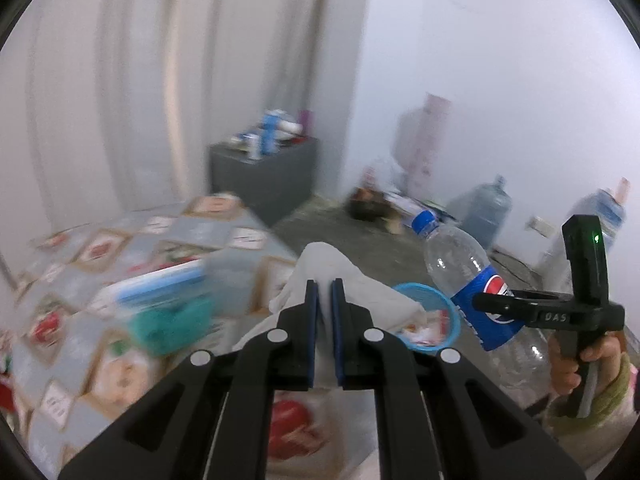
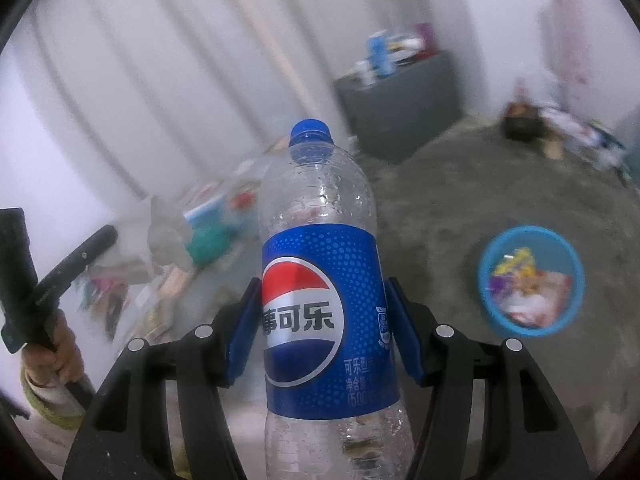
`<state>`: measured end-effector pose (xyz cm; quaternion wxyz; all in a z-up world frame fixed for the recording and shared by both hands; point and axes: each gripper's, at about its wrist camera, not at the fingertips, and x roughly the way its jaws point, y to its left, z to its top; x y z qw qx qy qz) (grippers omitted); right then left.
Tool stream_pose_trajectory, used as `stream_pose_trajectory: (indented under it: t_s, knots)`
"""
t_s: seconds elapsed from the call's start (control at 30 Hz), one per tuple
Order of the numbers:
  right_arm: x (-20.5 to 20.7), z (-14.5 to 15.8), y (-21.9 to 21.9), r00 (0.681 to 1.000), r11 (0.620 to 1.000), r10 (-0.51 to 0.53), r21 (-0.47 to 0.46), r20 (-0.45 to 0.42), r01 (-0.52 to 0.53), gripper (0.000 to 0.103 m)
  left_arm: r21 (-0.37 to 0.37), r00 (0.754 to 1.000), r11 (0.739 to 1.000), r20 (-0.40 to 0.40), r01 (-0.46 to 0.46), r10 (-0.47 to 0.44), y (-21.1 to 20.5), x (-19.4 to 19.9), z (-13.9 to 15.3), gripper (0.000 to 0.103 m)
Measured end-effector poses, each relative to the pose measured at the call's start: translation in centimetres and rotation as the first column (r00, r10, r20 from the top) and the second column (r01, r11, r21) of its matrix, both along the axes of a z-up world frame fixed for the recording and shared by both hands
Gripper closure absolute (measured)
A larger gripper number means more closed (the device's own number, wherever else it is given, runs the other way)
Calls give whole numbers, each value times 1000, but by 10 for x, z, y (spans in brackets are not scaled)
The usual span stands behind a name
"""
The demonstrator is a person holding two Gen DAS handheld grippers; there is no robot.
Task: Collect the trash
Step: 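Close the left tool on the white glove and carry it with the bottle to the basket, then open the left tool over the basket while the right tool releases the Pepsi bottle, then move both tools back to the table toward the teal plastic bag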
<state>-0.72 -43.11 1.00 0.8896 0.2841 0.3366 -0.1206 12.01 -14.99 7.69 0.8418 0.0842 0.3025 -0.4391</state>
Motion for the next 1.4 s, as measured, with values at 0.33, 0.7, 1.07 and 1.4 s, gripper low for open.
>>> stream_pose_trajectory:
  t_s: [0.33,0.7,1.07,1.4]
  knots:
    - [-76,-56,-104,926,922,-366,97,-92,374,46,139,957,951,-129,276,-259,-202,11,-38,96]
    - [-51,-174,-197,875,780,-414,397,-252,484,45,401,903,838,-367,369,-222,-397,18,-185,95]
    - [-53,-225,-252,819,637,-511,524,-262,566,30,339,893,869,-394,361,-217,-452,24,-214,45]
    - [-69,-185,-214,839,733,-510,415,-189,539,30,268,918,892,-264,364,-295,-395,2,-150,45]
